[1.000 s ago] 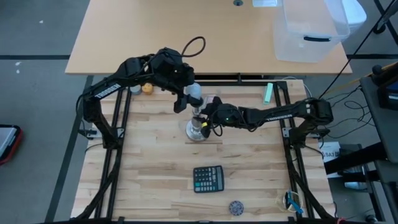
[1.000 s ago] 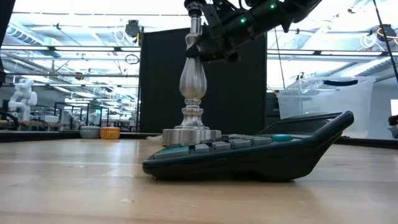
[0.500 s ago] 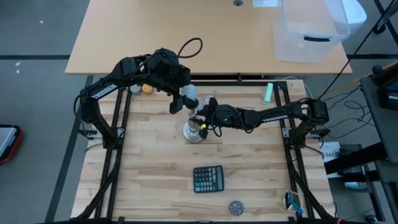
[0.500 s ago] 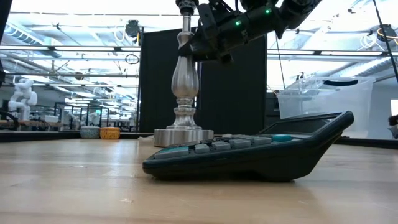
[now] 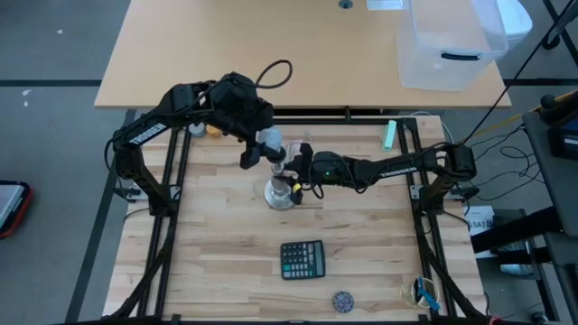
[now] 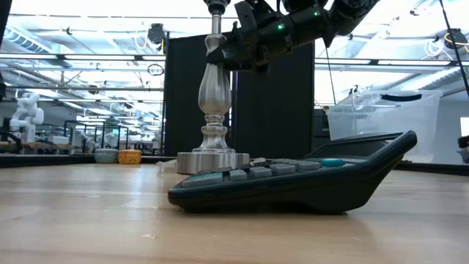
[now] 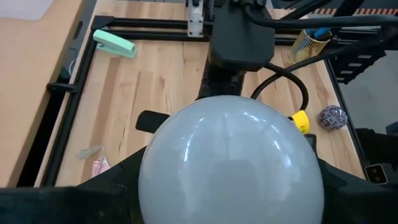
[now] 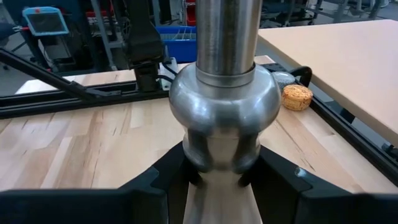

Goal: Screw lightbulb
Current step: Insert the light bulb into the lamp

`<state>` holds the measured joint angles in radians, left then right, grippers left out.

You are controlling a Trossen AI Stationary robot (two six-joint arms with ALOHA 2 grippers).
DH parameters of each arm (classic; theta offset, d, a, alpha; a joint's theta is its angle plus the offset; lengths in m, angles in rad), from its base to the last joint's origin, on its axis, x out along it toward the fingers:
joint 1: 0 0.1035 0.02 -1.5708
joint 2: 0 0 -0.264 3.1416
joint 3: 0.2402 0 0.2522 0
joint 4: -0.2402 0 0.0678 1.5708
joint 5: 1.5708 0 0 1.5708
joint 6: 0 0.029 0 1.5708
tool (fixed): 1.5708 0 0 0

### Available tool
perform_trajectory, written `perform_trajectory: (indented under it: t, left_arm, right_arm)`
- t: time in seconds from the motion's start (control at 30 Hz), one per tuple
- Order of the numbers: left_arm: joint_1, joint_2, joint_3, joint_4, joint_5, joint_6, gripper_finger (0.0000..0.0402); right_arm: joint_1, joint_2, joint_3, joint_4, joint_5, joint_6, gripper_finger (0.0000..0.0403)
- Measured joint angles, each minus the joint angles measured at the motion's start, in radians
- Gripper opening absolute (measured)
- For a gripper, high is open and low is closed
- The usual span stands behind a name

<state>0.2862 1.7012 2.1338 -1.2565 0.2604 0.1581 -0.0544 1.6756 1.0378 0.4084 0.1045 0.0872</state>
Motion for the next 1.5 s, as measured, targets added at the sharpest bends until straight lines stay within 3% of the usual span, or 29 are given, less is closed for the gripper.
perform_trajectory:
  t: [0.37,0.7,0.9,1.27,1.5]
  left_arm:
    - [-0.002,0.0,-0.001,0.008,0.005,0.041,0.0262]
    - [-0.009,0.011,-0.007,0.037,-0.014,0.061,0.0304]
    - [-0.008,0.007,-0.006,0.028,-0.023,0.061,0.0308]
    - [-0.018,0.006,-0.005,0.033,-0.03,0.072,0.0308]
    - [-0.05,0.005,-0.004,0.035,-0.093,0.114,0.0271]
  right_arm:
    - [0.0,0.0,0.0,0.006,-0.033,-0.018,0.0139]
    - [0.004,-0.003,0.0,0.008,-0.085,-0.014,0.0139]
    - [0.003,-0.003,0.0,0.013,-0.069,-0.024,0.0139]
    - [0.002,-0.003,0.0,0.006,-0.059,-0.029,0.0139]
    - [0.003,-0.003,0.0,-0.002,-0.029,-0.029,0.0139]
